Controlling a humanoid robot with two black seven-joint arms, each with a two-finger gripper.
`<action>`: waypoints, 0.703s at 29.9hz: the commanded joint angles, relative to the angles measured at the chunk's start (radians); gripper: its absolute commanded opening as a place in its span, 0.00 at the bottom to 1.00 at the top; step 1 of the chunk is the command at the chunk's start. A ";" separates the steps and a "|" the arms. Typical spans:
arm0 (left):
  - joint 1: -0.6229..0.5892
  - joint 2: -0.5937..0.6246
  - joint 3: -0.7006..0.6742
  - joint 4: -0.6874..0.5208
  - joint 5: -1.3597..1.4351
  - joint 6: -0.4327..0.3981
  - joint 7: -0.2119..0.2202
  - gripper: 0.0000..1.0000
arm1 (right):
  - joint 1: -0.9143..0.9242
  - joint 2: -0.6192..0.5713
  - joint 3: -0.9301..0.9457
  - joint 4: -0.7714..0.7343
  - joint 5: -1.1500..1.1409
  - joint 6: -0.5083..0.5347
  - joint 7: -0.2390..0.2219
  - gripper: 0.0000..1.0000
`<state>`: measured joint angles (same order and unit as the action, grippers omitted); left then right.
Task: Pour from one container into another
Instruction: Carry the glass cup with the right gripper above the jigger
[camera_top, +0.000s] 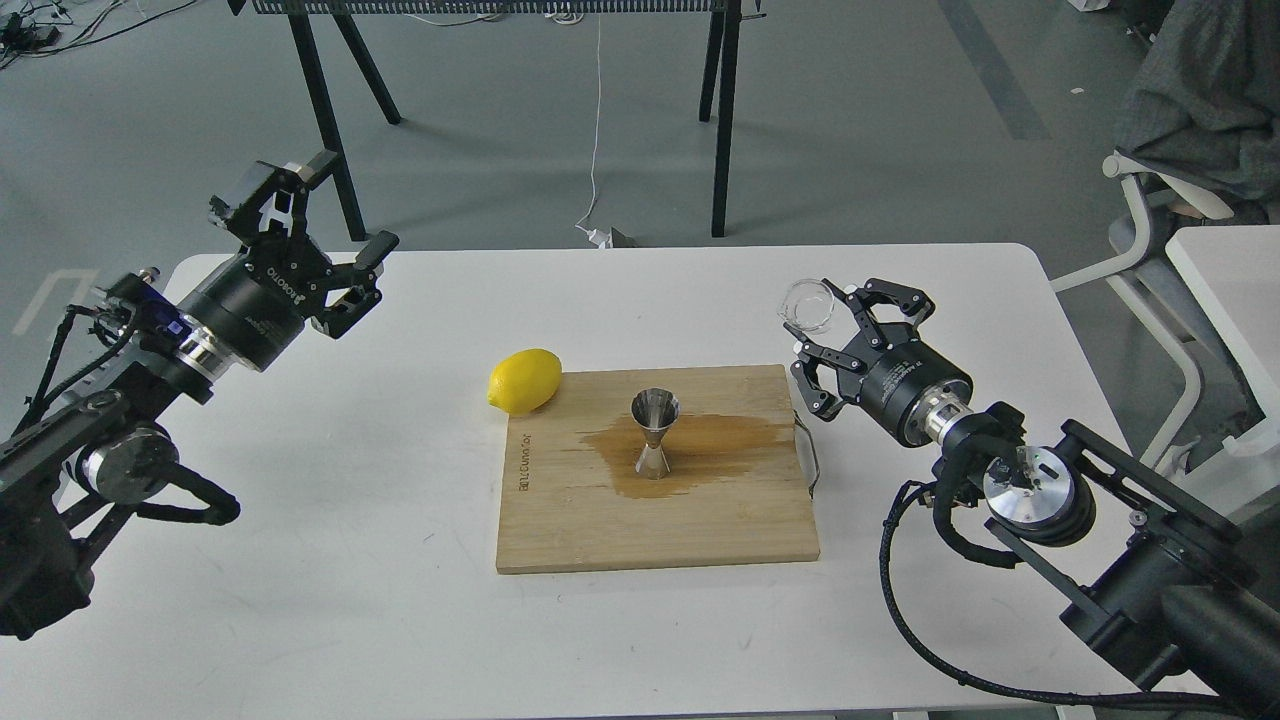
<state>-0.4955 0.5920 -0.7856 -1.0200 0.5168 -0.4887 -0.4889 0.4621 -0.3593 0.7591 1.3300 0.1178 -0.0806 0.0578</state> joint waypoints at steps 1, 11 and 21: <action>0.005 0.000 0.000 0.000 0.000 0.000 0.000 0.98 | 0.071 -0.013 -0.090 0.009 -0.006 -0.004 -0.003 0.38; 0.008 0.000 0.000 0.000 0.000 0.000 0.000 0.98 | 0.266 -0.055 -0.299 0.028 -0.020 -0.004 -0.029 0.38; 0.008 0.003 0.000 0.000 0.000 0.000 0.000 0.98 | 0.363 -0.056 -0.417 0.028 -0.067 -0.001 -0.052 0.38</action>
<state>-0.4878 0.5929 -0.7855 -1.0201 0.5169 -0.4887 -0.4889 0.8062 -0.4157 0.3689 1.3575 0.0575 -0.0827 0.0148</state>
